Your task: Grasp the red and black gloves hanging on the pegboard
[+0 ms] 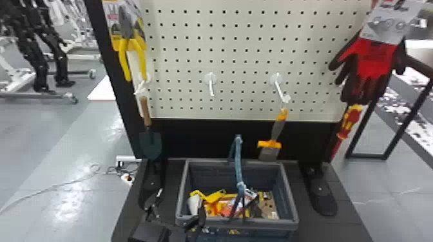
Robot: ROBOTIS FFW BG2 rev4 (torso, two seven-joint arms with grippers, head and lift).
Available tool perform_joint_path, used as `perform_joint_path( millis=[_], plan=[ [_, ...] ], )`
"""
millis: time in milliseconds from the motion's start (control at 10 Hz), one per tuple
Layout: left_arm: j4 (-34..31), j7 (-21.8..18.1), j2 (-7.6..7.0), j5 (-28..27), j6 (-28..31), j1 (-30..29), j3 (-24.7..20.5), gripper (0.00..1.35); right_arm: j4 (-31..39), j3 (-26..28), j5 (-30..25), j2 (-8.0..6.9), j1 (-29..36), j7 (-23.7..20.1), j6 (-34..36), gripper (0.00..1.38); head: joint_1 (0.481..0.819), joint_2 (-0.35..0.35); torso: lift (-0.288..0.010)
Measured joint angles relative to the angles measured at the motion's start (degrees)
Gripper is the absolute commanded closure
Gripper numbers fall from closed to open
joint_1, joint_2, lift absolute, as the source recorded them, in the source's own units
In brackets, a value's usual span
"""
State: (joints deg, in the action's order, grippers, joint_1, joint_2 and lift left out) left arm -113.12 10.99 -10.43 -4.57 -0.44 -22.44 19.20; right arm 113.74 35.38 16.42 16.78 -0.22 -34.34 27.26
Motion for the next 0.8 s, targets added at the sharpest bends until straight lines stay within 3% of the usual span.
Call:
perform_joint_path(
  millis=[200,400,600,800],
  plan=[
    [0.00,0.00,-0.31,0.28,0.46,0.24,0.17,0.35,-0.27,-0.94,7.18,9.35,-4.16,0.07,6.17,0.20,0.549,0.000,-0.100],
    [0.00,0.00,-0.56,0.40,0.79,0.36,0.21,0.36,-4.03,-5.64,18.58,16.00,-8.98,0.07,10.42,0.20,0.549,0.000,-0.100],
    [0.00,0.00,-0.73,0.47,1.01,0.48,0.22,0.36,-6.16,-9.64,26.34,19.62,-12.70,0.07,12.47,0.20,0.549,0.000,-0.100],
    [0.02,-0.05,-0.73,0.53,1.21,0.59,0.27,0.36,-7.62,-13.49,32.83,21.99,-15.90,0.48,12.72,0.20,0.549,0.000,-0.100]
  ],
)
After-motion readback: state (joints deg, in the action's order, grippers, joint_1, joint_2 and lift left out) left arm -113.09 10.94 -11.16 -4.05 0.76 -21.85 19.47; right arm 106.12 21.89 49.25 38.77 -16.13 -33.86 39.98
